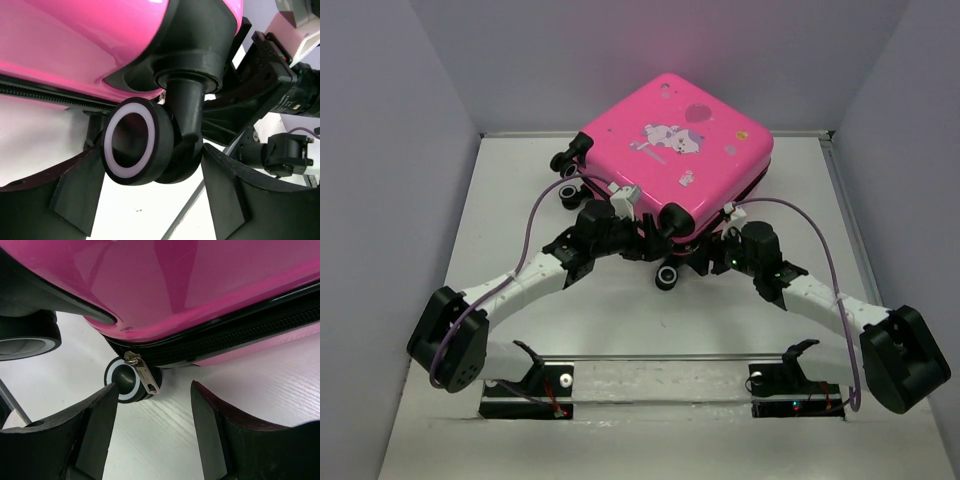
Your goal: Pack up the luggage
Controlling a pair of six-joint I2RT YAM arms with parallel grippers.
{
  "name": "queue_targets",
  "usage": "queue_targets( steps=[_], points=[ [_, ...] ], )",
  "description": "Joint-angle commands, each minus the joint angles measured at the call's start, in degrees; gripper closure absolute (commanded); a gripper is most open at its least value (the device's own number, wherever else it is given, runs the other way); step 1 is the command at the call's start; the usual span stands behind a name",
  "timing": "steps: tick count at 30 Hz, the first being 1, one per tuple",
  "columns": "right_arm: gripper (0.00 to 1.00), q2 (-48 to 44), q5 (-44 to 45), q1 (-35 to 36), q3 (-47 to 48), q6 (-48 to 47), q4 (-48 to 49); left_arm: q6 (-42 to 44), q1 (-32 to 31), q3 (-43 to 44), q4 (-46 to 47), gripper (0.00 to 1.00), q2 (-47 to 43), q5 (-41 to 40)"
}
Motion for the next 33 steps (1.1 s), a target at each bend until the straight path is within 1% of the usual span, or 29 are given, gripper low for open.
queue_targets(
  steps=[1,3,4,5,6,7,8,9,12,16,21,23,24,25,26,27,28,29,30,31,33],
  points=[
    [0.35,0.45,-0.57,0.4,2.12,-1.58,5.44,0.07,0.16,3.67,5.06,0.22,1.85,6.19],
    [0.36,0.89,-0.39,0.4,2.56,-1.49,5.53,-0.28,0.07,4.73,5.59,0.36,3.52,6.54],
    [0.36,1.24,-0.39,0.4,2.91,-1.58,5.62,-0.55,0.16,5.25,5.94,0.48,4.22,6.89],
    [0.36,1.25,-0.39,0.4,2.91,-1.58,5.71,-0.9,0.07,5.26,6.38,0.48,4.58,6.89],
    [0.36,1.68,-0.22,0.4,3.26,-1.84,5.79,-1.25,0.16,5.78,7.34,0.62,4.76,7.85],
    [0.37,2.03,-0.3,0.4,3.79,-2.02,5.88,-1.78,0.07,6.31,7.52,0.83,4.58,7.86],
    [0.37,2.47,-0.39,0.4,4.14,-2.11,5.97,-1.95,0.16,6.58,7.7,0.91,4.41,7.69],
    [0.37,3.26,-0.65,0.4,4.32,-2.37,5.88,-2.13,0.16,6.84,7.7,0.94,3.97,7.69],
    [0.38,2.92,0.39,0.4,4.06,-2.72,5.97,-2.92,-0.1,7.54,7.61,0.94,1.08,7.51],
    [0.4,-1.12,3.47,0.4,1.77,-2.55,5.88,-3.1,-0.28,8.77,5.77,0.94,-3.58,6.02],
    [0.44,-3.85,8.39,0.4,0.28,-2.46,4.57,-3.54,-0.63,8.69,5.16,0.94,-4.82,6.37],
    [0.45,-4.03,9.19,0.4,0.28,-2.72,3.6,-0.65,-0.63,9.21,-0.45,0.94,-5.17,1.38],
    [0.45,-4.2,9.97,0.4,0.19,-2.64,3.16,0.75,-0.72,9.21,-4.56,0.91,-5.35,-0.64],
    [0.44,-4.46,10.42,0.4,-0.07,-2.55,2.98,3.29,-0.81,9.13,-6.43,0.79,-5.52,-2.84],
    [0.44,-4.82,10.77,0.4,-0.16,-2.55,2.72,4.27,-0.81,8.87,-7.84,0.64,-5.7,-4.51],
    [0.44,-5.51,11.12,0.4,-0.43,-2.46,2.46,4.89,-0.81,7.64,-8.38,0.33,-6.14,-5.58],
    [0.44,-5.96,11.73,0.4,-0.6,-2.37,2.02,5.86,-0.98,6.94,-8.03,0.21,-6.4,-5.85],
    [0.43,-6.4,12.17,0.4,-0.78,-2.28,1.75,6.47,-1.77,6.58,-8.12,0.13,-6.67,-6.2],
    [0.43,-7.53,12.79,0.4,-1.13,-1.93,1.23,7.09,-2.38,6.32,-8.38,0.03,-6.58,-7.59],
    [0.43,-8.07,13.14,0.4,-1.3,-1.93,0.96,7.71,-3.0,6.49,-8.47,0.01,-6.41,-8.22],
    [0.43,-9.03,13.67,0.4,-1.39,-1.41,-0.35,9.29,-5.28,7.71,-8.47,0.01,-5.09,-9.27]
  ],
)
